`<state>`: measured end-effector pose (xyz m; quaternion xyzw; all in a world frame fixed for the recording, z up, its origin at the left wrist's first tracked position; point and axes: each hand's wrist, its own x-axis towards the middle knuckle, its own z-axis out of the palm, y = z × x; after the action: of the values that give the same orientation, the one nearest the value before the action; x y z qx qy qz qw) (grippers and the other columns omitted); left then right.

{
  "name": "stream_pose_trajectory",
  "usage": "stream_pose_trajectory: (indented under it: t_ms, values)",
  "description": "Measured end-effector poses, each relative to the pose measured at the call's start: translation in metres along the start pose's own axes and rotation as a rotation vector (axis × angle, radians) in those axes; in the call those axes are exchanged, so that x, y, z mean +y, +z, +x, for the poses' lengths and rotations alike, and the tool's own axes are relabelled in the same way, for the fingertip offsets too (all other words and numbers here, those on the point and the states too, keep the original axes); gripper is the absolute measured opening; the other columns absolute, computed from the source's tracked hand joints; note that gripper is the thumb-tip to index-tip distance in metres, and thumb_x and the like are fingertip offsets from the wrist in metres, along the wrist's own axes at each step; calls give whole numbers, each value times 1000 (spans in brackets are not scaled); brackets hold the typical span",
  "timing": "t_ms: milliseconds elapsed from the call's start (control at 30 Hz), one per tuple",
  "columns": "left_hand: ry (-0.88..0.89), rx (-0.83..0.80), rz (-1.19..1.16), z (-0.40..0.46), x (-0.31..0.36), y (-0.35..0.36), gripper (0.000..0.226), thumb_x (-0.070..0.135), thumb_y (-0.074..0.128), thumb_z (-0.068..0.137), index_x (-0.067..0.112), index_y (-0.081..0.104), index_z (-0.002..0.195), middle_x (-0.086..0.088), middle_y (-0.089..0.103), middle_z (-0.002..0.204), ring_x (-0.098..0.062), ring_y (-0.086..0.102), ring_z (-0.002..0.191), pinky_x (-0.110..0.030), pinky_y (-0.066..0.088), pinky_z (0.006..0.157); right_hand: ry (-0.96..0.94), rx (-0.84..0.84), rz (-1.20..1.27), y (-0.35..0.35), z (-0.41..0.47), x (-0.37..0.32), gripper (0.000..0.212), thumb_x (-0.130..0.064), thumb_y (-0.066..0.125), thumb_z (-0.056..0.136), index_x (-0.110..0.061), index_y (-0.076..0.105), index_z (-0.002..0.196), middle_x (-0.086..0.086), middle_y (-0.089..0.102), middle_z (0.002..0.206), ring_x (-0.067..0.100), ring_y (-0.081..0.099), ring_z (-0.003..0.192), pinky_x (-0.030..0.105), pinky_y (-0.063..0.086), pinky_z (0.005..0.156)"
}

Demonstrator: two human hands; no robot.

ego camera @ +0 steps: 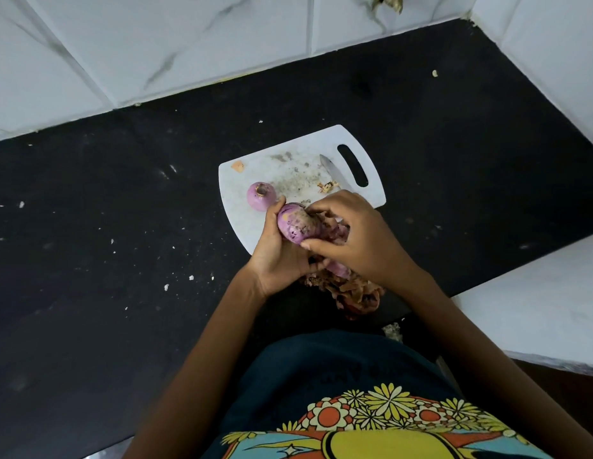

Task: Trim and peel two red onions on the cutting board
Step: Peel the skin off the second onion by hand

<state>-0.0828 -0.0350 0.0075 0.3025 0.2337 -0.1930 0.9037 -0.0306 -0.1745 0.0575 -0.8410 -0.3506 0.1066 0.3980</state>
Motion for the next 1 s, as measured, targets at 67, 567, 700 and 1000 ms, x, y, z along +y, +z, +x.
stream_pose_trajectory:
  t_ms: [67, 567, 700, 1000]
  values:
    - [3, 4, 42, -1, 1, 3, 71, 70, 26, 87, 15, 66, 105, -9, 67, 106, -20, 60, 95, -36, 43, 79, 22, 9, 47, 0, 1, -4, 42, -26, 81, 70, -11, 64, 105, 1, 61, 101, 15, 58, 92, 32, 50, 79]
    - [-46, -77, 123, -1, 2, -2, 64, 65, 32, 84, 12, 58, 110, 0, 64, 71, -10, 57, 59, -28, 50, 61, 169, -38, 328, -13, 6, 4, 10, -6, 74, 79, -8, 74, 89, 2, 70, 85, 16, 67, 77, 24, 55, 70]
    - [-16, -71, 123, -2, 3, 0, 63, 65, 36, 79, 15, 61, 107, -2, 66, 78, -10, 58, 62, -32, 43, 73, 159, -79, 342, -15, 5, 3, 18, -14, 79, 77, -9, 71, 93, 0, 70, 85, 8, 66, 77, 16, 51, 69]
    - [41, 20, 74, -1, 1, -5, 81, 76, 51, 64, 13, 61, 113, -6, 68, 98, -12, 67, 78, -26, 55, 68, 244, 32, 396, -15, 4, 9, 10, -3, 72, 80, -6, 72, 90, 5, 73, 80, 13, 70, 74, 23, 57, 68]
